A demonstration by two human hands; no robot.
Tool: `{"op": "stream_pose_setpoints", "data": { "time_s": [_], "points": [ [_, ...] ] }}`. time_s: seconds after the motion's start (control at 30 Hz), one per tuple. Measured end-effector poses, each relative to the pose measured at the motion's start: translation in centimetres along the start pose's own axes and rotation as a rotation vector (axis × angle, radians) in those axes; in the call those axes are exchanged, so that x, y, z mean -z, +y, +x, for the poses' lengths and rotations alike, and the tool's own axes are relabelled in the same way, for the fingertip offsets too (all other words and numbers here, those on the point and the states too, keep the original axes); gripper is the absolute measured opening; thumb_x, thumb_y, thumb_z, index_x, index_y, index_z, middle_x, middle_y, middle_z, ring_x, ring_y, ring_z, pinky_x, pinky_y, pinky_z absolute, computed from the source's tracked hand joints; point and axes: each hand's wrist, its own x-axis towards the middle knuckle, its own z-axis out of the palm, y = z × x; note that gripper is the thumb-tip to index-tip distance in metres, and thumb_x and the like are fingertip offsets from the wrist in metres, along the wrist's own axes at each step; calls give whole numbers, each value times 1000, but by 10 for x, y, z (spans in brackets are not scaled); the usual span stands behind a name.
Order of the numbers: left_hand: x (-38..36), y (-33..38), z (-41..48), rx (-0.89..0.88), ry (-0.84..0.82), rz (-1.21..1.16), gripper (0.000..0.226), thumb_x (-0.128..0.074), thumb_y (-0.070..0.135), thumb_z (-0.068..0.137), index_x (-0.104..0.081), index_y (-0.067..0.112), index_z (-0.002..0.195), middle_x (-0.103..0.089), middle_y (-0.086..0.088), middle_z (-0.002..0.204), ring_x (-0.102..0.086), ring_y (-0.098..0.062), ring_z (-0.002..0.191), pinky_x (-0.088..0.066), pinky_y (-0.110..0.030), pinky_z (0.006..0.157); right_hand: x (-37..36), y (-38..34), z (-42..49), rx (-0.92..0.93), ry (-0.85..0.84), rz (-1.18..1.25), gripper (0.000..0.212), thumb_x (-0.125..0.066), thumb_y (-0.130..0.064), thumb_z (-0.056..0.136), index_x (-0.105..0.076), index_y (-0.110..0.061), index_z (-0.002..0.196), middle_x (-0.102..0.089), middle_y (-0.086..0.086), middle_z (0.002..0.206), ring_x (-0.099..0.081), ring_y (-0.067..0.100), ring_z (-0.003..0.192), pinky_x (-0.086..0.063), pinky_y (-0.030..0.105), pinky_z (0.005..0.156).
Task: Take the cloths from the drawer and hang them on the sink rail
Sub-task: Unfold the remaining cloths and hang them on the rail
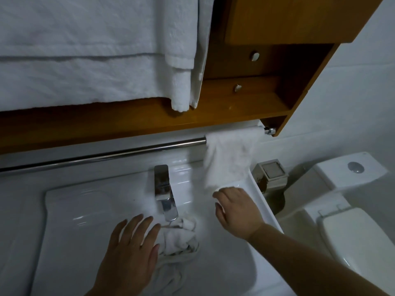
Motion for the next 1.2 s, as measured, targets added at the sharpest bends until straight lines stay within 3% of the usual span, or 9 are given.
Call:
{"op": "stream_pose_setpoints", "data": {
  "time_s": [0.13,0.27,0.4,0.53,0.7,0.83,1.0,1.13,1.2],
  "points": [
    [-24,-6,-15,104,-120,-23,46,-46,39,91,-75,9,111,-67,-16,124,-55,-37,121,-42,-57,98,-22,-13,-24,-185,-328,102,38,-42,-36,98,-56,-23,131,-62,-2,122,-61,17,104,-50,31,94],
    [-50,-8,-32,206,-334,-56,66,-26,49,98,-72,5,115,-63,-22,127,-54,-43,123,-39,-62,98,-53,-26,-34,-259,-566,183,46,-41,-35,100,-41,-24,145,-52,1,140,-54,23,120,-47,37,100],
    [-69,-4,-43,277,-520,-95,82,-9,58,97,-69,7,119,-62,-19,127,-53,-42,124,-40,-61,97,-91,-40,-33,-318,-684,272,53,-49,-34,98,-37,-25,149,-48,4,145,-51,26,127,-46,40,102],
    [-94,-3,-44,337,-603,-80,82,-15,64,95,-63,6,128,-61,-19,128,-53,-43,125,-45,-62,96,-132,-52,-26,-339,-714,353,68,-59,-38,93,-29,-26,153,-46,10,146,-52,31,127,-45,42,105],
    [-135,2,-47,394,-627,-78,83,-40,64,92,-15,19,159,-25,-13,161,-17,-34,150,-25,-53,117,-180,-69,-13,-403,-711,404,84,-68,-37,85,-22,-29,154,-39,16,148,-54,39,121,-48,47,101],
    [-155,4,-39,386,-692,-77,87,-44,62,92,-6,20,158,-11,-12,164,-7,-33,151,-23,-48,117,-204,-76,-9,-486,-670,341,67,-64,-29,87,-36,-27,148,-46,16,136,-56,37,115,-48,42,98],
    [-164,5,-38,355,-741,-169,82,-52,58,92,-19,19,156,-16,-13,162,-11,-33,150,-29,-46,115,-196,-79,-15,-533,-633,386,43,-58,-31,92,-56,-19,133,-66,11,119,-62,32,110,-47,34,88],
    [-136,12,-41,344,-702,-252,84,-56,55,92,-19,17,157,-20,-14,161,-16,-33,149,-28,-45,118,-161,-81,-18,-457,-700,432,35,-52,-43,97,-65,-13,110,-68,11,111,-60,31,104,-37,30,78],
    [-109,14,-39,371,-653,-303,84,-58,53,92,-18,16,157,-22,-12,160,-17,-30,149,-27,-42,118,-129,-84,-13,-439,-695,475,35,-52,-44,99,-62,-14,83,-66,7,89,-58,31,93,-34,29,75]
  ]
}}
